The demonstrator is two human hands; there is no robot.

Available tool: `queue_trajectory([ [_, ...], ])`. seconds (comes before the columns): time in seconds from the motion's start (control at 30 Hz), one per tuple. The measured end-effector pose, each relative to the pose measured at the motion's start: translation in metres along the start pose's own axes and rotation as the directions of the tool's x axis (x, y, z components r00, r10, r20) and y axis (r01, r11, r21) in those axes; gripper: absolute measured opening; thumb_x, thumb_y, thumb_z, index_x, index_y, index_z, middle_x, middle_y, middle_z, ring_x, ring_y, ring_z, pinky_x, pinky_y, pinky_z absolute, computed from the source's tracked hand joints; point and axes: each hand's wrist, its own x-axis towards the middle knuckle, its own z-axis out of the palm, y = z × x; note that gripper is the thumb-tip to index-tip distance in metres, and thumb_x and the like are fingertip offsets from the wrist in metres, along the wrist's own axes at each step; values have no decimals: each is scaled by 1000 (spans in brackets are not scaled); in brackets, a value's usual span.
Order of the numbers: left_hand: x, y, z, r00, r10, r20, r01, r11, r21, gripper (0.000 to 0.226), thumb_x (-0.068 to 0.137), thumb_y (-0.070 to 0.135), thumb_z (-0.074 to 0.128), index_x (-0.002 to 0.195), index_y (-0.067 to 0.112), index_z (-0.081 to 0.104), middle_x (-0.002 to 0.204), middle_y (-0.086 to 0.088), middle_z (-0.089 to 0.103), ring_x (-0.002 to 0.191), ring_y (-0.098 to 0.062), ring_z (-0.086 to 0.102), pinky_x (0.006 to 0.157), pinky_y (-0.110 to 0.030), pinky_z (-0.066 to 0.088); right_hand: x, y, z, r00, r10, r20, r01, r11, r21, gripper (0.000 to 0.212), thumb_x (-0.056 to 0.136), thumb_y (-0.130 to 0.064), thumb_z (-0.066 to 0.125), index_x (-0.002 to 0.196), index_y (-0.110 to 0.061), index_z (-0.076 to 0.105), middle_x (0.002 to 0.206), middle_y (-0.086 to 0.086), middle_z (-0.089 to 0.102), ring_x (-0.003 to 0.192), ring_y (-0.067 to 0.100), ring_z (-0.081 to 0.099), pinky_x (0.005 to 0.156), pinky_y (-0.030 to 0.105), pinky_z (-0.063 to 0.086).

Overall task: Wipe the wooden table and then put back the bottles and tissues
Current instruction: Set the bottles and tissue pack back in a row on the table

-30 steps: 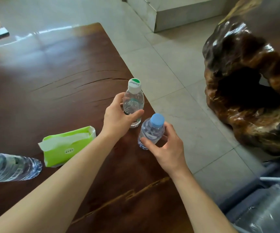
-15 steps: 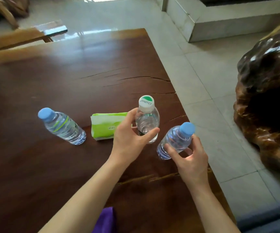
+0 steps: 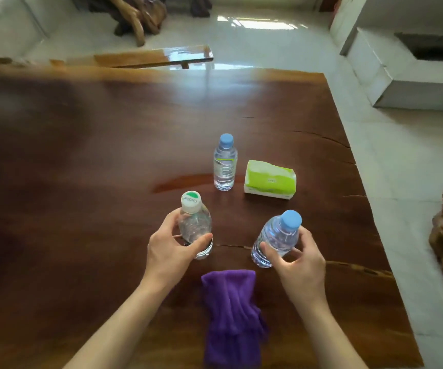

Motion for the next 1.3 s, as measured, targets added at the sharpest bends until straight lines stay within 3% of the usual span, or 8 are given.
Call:
queue_trajectory([
  [0.07,-3,-13,-30,998,-36,-56,37,999,15,69,62,45,90,123,30,62,108,21,68,96,11,62,80,-16,51,-8,-14,22,999,-18,43,18,1000,9,64,69,-27,91,125,-16,63,114,-3,71,100,7,70,87,24,59],
  [0.17,-1,-28,-67,989,-73,-126,76,997,19,71,63,44,90,126,26,61,112,14,70,99,6,63,83,-20,54,-10,-37,54,994,-46,98,43,999,33,66,70,-27,91,128,-14,63,116,-2,71,102,8,70,88,20,57],
  [0.33,23,-38,-104,977,-91,-192,93,996,-1,71,65,42,90,128,25,60,117,9,70,105,-9,66,92,-38,56,7,-74,103,987,-79,138,71,996,63,61,74,-30,89,128,-15,65,115,-5,72,103,-1,68,89,18,57],
  [0.53,75,-35,-109,967,-90,-238,83,996,-39,70,65,41,90,126,23,61,114,11,70,104,-10,67,94,-38,55,53,-95,156,990,-92,111,86,995,58,49,75,-28,88,118,-17,68,108,0,73,97,9,72,88,35,61],
  [0.77,143,-35,-90,964,-107,-242,104,994,-23,68,67,37,89,126,20,59,119,8,68,106,-12,66,96,-38,54,110,-95,206,990,-67,126,65,998,16,42,76,-31,85,112,-22,65,103,-2,73,97,18,71,89,46,56],
  [1.3,199,-63,-57,969,-144,-201,144,989,-16,68,68,37,89,126,22,57,116,11,66,106,-9,65,97,-35,54,158,-75,253,991,-40,131,50,996,-75,58,74,-30,86,125,-17,61,115,1,68,107,21,67,95,44,54],
])
